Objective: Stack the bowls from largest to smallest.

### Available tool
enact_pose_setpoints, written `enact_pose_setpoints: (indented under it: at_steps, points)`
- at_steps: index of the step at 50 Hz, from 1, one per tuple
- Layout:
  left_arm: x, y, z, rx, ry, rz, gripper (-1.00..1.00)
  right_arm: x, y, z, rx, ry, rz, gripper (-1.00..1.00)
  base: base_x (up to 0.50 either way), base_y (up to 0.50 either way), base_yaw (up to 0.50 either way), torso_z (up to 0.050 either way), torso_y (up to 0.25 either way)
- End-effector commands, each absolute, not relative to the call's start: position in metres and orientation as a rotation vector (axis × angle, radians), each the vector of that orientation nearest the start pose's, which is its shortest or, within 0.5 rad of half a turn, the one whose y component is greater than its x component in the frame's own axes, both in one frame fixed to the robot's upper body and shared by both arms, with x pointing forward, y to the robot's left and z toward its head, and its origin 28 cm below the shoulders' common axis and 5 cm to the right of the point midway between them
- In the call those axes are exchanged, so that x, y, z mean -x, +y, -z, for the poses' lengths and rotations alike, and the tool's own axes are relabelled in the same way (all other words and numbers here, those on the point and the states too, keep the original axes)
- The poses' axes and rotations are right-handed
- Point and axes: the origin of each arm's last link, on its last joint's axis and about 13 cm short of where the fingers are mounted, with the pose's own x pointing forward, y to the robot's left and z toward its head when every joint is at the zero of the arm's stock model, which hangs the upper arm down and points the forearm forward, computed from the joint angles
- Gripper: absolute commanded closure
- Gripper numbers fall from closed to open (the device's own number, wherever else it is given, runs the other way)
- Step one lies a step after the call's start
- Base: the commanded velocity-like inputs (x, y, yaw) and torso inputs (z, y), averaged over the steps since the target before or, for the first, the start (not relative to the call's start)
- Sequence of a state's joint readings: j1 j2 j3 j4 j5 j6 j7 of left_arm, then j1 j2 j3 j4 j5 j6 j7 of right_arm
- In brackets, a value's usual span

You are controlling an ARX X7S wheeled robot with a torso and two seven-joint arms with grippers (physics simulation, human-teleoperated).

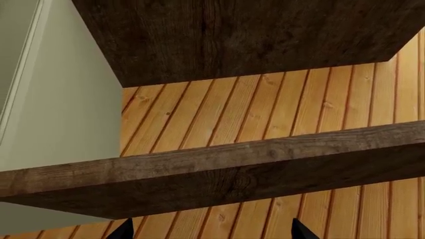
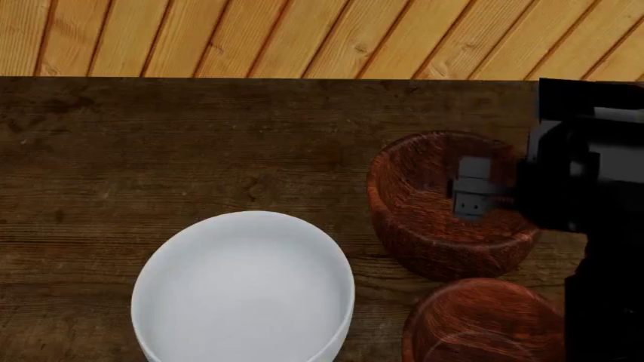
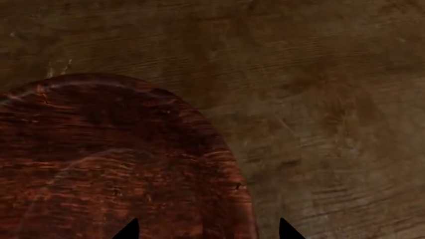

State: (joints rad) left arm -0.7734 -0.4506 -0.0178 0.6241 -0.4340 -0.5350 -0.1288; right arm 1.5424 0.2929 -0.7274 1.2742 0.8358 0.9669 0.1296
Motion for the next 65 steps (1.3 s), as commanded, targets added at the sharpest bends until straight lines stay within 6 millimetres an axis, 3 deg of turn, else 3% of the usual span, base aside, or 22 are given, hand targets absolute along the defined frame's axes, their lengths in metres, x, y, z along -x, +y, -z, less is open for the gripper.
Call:
enact_pose_setpoints:
  at_steps: [1, 18, 19, 40, 52, 65]
  points:
    - [-0.250, 0.263, -0.297, -0.122, -0.816, 0.068, -1.00, -0.394, -0.186, -0.219, -0.062, 0.791, 0.174, -1.00, 0.00, 0.00, 0.00, 0.000, 0.000]
    - [-0.251, 0.264, -0.292, -0.123, -0.810, 0.067, -1.00, -0.394, -0.186, -0.212, -0.062, 0.801, 0.173, -1.00, 0.00, 0.00, 0.00, 0.000, 0.000]
    - [-0.251, 0.265, -0.292, -0.124, -0.810, 0.065, -1.00, -0.394, -0.186, -0.211, -0.052, 0.802, 0.176, 1.00, 0.00, 0.00, 0.00, 0.000, 0.000]
    - [-0.249, 0.266, -0.294, -0.125, -0.824, 0.059, -1.00, -0.398, -0.183, -0.221, -0.056, 0.755, 0.189, 1.00, 0.00, 0.00, 0.00, 0.000, 0.000]
    - [-0.246, 0.264, -0.298, -0.126, -0.828, 0.062, -1.00, -0.404, -0.177, -0.264, -0.078, 0.618, 0.177, 1.00, 0.00, 0.00, 0.00, 0.000, 0.000]
    - [-0.244, 0.262, -0.299, -0.124, -0.836, 0.067, -1.00, -0.389, -0.162, -0.302, -0.060, 0.528, 0.056, 1.00, 0.00, 0.00, 0.00, 0.000, 0.000]
